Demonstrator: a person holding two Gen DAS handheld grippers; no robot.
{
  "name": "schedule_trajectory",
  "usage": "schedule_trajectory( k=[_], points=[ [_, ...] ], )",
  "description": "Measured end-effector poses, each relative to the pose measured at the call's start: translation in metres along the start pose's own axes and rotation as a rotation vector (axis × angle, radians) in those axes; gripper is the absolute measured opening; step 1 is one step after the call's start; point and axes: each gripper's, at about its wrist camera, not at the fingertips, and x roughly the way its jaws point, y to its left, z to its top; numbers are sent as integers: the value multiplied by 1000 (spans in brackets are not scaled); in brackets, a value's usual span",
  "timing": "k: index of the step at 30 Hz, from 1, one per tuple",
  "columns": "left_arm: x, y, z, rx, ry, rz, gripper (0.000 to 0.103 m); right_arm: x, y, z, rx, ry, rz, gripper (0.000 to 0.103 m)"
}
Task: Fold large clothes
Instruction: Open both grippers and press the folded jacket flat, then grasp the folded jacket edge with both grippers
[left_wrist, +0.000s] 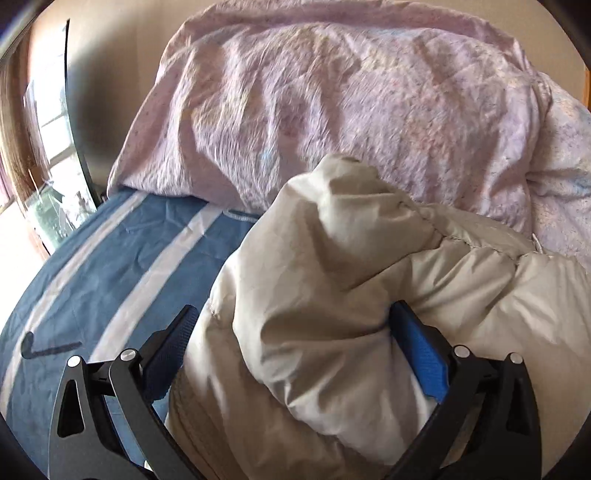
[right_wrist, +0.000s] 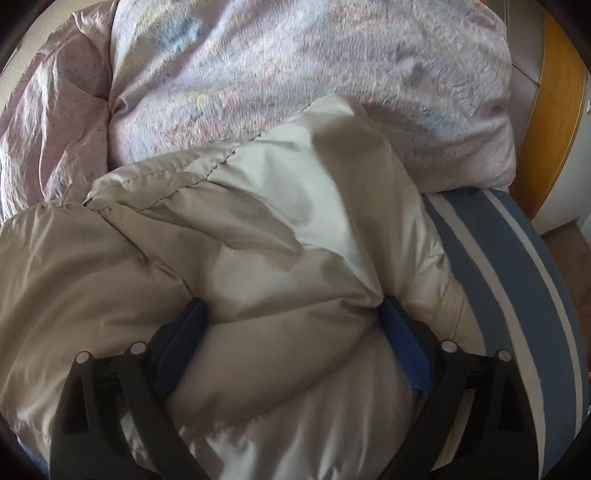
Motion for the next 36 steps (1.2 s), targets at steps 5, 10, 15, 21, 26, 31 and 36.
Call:
schedule_trajectory(
  k=[5, 10, 15, 21, 26, 31, 36],
  points=[
    [17, 10, 1, -63, 18, -50, 102, 11, -4, 2, 16, 11, 25, 100],
    [7, 42, -3, -198, 78, -141, 102, -24, -37, 3, 163, -9, 125, 91],
    [-48, 92, -22, -313, 20, -261, 101, -75, -100, -30, 446, -40, 283, 92],
    [-57, 138, -61, -556, 132, -379, 101, -60, -144, -79, 743, 107, 406, 93],
    [-53, 141, -91, -676, 196, -424, 101, -40, -136, -106, 839, 174, 467, 93],
    [-48, 122, -101, -698, 217, -453, 101, -33, -123, -105, 845, 176, 486, 93],
    [-44, 105, -103, -693, 217, -442, 99, -30, -112, -99, 833, 168, 486, 89]
  ],
)
